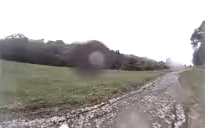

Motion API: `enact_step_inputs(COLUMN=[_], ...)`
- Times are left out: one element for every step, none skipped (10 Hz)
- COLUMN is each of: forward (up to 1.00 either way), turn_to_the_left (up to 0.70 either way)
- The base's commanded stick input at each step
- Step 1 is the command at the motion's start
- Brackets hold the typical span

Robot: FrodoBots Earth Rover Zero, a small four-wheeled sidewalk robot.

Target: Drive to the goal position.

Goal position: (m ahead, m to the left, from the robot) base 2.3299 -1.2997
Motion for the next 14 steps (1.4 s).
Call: enact_step_inputs(forward=[0.00,0.00,0.20,0.42,0.67,0.70,0.70,0.70,0.70,0.70,0.70,0.70,0.70,0.70], turn_to_the_left=[0.00,0.00,0.00,-0.09,-0.32,-0.35,-0.35,-0.35,-0.35,-0.35,-0.35,-0.35,-0.35,-0.35])
